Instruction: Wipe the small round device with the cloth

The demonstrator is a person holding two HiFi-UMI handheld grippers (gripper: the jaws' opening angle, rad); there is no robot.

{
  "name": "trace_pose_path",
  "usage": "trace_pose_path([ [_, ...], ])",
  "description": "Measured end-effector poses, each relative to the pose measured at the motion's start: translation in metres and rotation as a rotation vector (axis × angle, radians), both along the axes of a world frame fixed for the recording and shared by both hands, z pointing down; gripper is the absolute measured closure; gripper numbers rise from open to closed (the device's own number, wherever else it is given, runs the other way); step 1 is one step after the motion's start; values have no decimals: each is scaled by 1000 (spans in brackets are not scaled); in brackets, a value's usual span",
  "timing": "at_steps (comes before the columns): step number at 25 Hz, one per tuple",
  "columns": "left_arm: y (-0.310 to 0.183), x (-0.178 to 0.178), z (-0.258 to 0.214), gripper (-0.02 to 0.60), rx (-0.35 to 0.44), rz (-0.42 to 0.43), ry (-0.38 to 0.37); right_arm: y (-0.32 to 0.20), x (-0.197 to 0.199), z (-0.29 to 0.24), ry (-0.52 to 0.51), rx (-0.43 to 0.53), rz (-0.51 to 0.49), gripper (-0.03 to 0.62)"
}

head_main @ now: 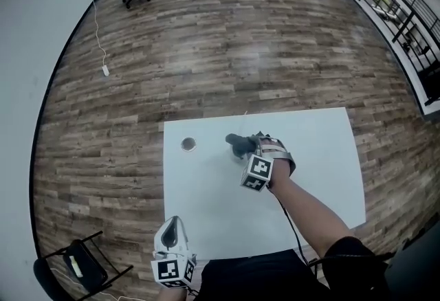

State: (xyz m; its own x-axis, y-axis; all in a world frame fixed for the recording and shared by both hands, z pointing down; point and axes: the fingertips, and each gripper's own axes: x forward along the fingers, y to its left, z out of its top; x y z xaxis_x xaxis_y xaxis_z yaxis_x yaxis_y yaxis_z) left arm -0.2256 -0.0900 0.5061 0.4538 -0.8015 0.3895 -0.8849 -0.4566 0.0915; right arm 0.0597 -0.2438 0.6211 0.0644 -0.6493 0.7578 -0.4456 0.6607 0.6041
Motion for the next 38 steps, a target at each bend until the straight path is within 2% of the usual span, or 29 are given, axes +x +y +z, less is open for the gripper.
trace_pose_path([
  [6,5,4,1,574,-8,-12,-8,7,9,20,44,-61,-17,479],
  [10,-1,-2,-2,574,-12,-31,-19,3,-5,25,8,-79,-28,479],
  [13,2,-3,-4,574,-19,-43,-17,10,-3,40,55,-127,-40,478],
  [21,10,-1,-1,574,-16,-37,-11,38,-8,65,74,-206,-70,478],
  [26,5,6,-3,574,-9,-26,-10,65,-38,75,32,-268,-206,478],
  [29,2,12,-4,574,-2,-10,-5,89,-61,71,-3,-255,-258,478],
  [33,-2,37,-8,574,16,50,8,114,-56,52,-75,-189,-203,478],
  [36,-5,60,-11,574,33,105,22,124,-18,35,-135,-118,-62,478],
  [38,-7,77,-14,574,44,142,31,137,17,34,-170,-107,58,477],
])
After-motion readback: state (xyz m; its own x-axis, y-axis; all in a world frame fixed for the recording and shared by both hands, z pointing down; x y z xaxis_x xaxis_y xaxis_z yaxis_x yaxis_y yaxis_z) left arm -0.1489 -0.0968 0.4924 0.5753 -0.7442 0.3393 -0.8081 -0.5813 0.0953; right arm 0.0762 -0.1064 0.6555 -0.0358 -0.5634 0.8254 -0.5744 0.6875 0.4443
